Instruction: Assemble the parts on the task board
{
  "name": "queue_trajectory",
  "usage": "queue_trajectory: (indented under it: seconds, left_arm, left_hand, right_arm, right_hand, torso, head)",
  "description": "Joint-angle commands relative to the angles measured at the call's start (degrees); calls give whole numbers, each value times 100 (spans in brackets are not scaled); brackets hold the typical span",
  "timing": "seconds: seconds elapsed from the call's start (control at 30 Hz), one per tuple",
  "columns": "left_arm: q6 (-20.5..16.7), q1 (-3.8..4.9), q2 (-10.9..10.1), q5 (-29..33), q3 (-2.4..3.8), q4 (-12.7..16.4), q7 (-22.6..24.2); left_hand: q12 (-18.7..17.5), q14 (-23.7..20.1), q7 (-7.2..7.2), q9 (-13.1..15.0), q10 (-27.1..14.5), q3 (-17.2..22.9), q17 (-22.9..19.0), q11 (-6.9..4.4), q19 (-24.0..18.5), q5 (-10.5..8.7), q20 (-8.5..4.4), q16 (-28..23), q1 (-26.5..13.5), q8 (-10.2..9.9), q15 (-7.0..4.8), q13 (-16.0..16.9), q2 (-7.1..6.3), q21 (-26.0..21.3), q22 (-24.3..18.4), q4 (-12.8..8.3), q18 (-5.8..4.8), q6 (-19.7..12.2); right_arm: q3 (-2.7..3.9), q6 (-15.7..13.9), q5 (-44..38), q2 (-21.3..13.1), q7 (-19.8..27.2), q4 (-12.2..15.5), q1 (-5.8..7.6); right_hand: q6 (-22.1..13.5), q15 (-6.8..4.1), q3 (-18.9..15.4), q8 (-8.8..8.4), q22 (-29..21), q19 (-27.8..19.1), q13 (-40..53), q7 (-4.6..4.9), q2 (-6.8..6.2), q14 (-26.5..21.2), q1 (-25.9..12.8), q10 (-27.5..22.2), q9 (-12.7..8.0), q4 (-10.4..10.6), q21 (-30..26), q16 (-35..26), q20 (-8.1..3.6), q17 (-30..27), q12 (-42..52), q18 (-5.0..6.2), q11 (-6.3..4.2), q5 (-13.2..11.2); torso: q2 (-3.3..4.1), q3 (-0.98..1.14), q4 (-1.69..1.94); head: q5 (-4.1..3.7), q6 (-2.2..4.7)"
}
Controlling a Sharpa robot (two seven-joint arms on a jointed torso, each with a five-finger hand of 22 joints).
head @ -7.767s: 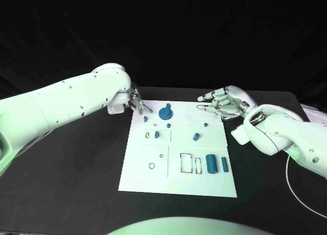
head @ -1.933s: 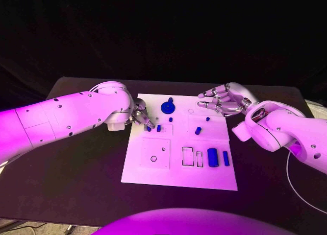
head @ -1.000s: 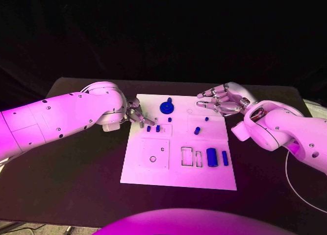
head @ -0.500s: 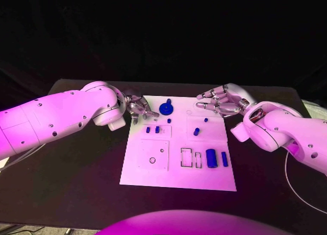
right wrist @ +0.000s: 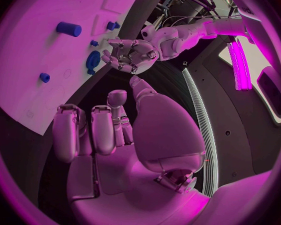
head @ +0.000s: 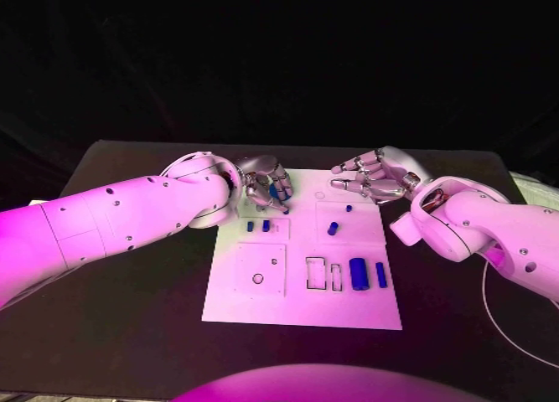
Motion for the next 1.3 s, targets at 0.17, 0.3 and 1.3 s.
queue_trajectory:
  seconds: [0.17,0.3,1.3]
  left_arm:
    - [197,-38,145,-915,-19,-119,12]
    - [303,-59,216,-1025,-22,-162,-141]
    - [744,-148,600,-1412,-26,-541,-523]
  left_hand:
    - [-160,616,43,-195,151,24,1151,-23,704,-32,-52,1133,-99,-174,-34,-317,-64,1429,979,33,-163,336]
    - [-179,716,57,-254,272,-1,1249,-48,917,-110,-82,1266,-177,-220,-65,-408,-69,2051,1417,69,-256,490]
    - [-434,770,-18,-448,763,648,839,-136,1140,-46,-176,1140,-4,-392,-154,-736,-12,2823,2001,-104,-382,996]
  right_arm:
    - [-1,26,-54,8,63,12,-4]
    - [-1,21,-54,12,68,12,-5]
    - [-1,36,-69,56,68,4,-7]
  right_hand:
    - [42,-3,-24,10,1,-23,7,-9,65,249,17,9,4,-2,-33,-23,-8,4,49,110,-12,39]
    - [42,-3,-24,10,1,-23,7,-9,65,249,17,9,4,-2,-33,-23,-8,4,49,110,-12,39]
    - [44,-4,-23,11,7,-18,19,-10,71,250,27,18,5,-5,-31,-23,-9,4,69,108,-12,41]
  torso:
    - [-5,-3,10]
    - [-6,1,7]
    - [-8,6,7]
  head:
    - [-34,-10]
    - [-33,-4]
    - [-33,-36]
